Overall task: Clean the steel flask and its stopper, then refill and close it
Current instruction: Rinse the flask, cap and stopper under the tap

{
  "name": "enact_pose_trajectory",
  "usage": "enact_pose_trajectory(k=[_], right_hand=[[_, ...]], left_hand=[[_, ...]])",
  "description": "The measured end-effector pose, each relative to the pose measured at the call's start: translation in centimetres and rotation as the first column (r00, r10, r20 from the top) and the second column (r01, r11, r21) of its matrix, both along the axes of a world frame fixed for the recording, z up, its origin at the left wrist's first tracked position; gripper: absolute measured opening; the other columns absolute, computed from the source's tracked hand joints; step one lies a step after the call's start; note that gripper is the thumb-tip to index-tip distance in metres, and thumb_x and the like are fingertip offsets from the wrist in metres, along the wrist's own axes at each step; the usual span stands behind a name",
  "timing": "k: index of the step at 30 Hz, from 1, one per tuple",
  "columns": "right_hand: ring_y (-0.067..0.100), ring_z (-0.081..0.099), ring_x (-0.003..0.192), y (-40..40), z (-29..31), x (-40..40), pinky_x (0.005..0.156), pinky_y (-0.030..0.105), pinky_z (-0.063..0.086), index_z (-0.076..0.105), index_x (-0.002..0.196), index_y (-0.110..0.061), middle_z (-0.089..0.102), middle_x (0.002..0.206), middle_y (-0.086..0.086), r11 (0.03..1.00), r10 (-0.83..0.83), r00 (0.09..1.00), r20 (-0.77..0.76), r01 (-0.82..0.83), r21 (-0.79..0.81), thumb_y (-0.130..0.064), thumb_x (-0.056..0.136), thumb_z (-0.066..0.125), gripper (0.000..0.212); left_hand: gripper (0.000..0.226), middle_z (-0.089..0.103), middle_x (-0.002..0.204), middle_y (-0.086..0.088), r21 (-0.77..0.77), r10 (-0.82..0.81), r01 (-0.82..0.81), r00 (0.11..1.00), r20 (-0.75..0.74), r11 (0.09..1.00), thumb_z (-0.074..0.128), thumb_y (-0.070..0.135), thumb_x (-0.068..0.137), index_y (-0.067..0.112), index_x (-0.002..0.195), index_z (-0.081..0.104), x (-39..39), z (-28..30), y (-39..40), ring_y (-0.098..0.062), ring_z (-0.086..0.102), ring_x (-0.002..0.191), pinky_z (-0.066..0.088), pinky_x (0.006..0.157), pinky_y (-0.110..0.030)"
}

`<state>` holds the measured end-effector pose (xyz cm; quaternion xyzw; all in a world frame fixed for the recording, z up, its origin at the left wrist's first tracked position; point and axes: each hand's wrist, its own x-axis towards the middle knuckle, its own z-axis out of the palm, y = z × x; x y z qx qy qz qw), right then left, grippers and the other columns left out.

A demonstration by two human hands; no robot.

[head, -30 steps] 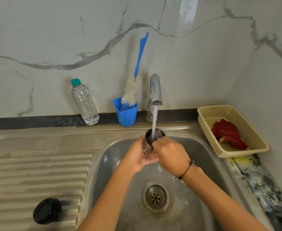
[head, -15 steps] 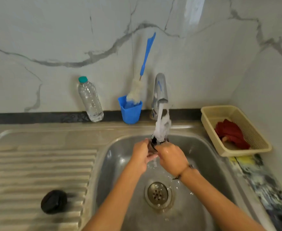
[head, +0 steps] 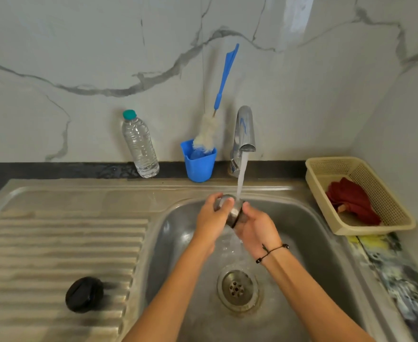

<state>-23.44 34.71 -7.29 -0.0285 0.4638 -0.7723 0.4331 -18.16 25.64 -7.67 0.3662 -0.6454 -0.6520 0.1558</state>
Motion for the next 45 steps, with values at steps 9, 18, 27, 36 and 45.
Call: enact_pose_trajectory(k=[9, 18, 27, 36, 45], right_hand=[[0.012, 0.051, 0.09, 0.0, 1.3, -1.1, 0.101, 0.032, 0.029, 0.059, 0.08, -0.009, 0.058, 0.087, 0.002, 0.778, 0.627, 0.152, -0.764, -0.073, 0.624, -0.018, 0.087, 0.036, 0.025], [0.016, 0.044, 0.12, 0.7, 1.8, -4.3, 0.116, 0.042, 0.015, 0.058, 0.117, -0.011, 0.056, 0.122, 0.002, 0.627, 0.712, -0.39, -0.584, -0.021, 0.779, 0.003, 0.073, 0.047, 0.048], [0.025, 0.061, 0.075, 1.7, 2.0, -3.9, 0.078, 0.042, 0.052, 0.066, 0.08, -0.007, 0.066, 0.077, 0.008, 0.829, 0.552, -0.425, -0.718, 0.185, 0.528, -0.001, 0.073, 0.054, 0.015], [0.022, 0.065, 0.078, 2.5, -0.2, -1.1, 0.086, 0.036, 0.052, 0.07, 0.088, -0.009, 0.069, 0.079, 0.007, 0.847, 0.509, -0.237, -0.827, 0.312, 0.431, -0.006, 0.077, 0.047, 0.026], [0.03, 0.063, 0.086, 0.9, 2.3, -0.8, 0.081, 0.039, 0.051, 0.057, 0.097, 0.002, 0.063, 0.094, 0.023, 0.973, -0.091, 0.981, -0.173, 0.124, 0.195, -0.012, 0.097, 0.04, 0.022]], left_hand=[[0.04, 0.065, 0.091, -0.013, 0.513, 0.153, -0.136, 0.988, 0.01, 0.847, 0.038, 0.042, 0.099, 0.012, 0.102, 0.065, -1.3, 0.2, -0.8, -0.021, 0.057, 0.083, 0.045, 0.068, -0.032], [0.038, 0.061, 0.059, -0.007, 0.586, 0.059, -0.079, 0.997, 0.054, 0.806, 0.043, 0.039, 0.098, 0.009, 0.091, 0.065, -0.7, 0.3, -0.7, -0.013, 0.053, 0.042, 0.036, 0.039, -0.019], [0.035, 0.065, 0.067, -0.007, 0.603, 0.079, -0.043, 0.996, -0.033, 0.796, 0.045, 0.038, 0.099, 0.009, 0.103, 0.064, -0.9, 0.9, 0.2, -0.014, 0.058, 0.053, 0.046, 0.053, -0.025], [0.035, 0.063, 0.076, -0.009, 0.553, 0.008, 0.046, 0.995, -0.095, 0.832, 0.041, 0.036, 0.101, 0.009, 0.1, 0.063, 0.4, 0.9, 1.3, -0.018, 0.055, 0.068, 0.047, 0.064, -0.03], [0.043, 0.037, 0.133, 0.011, -0.324, -0.23, 0.188, 0.968, -0.098, 0.927, 0.04, 0.027, 0.101, 0.029, 0.143, 0.03, -0.2, 0.6, 1.7, 0.001, 0.044, 0.113, 0.04, 0.09, -0.015]])
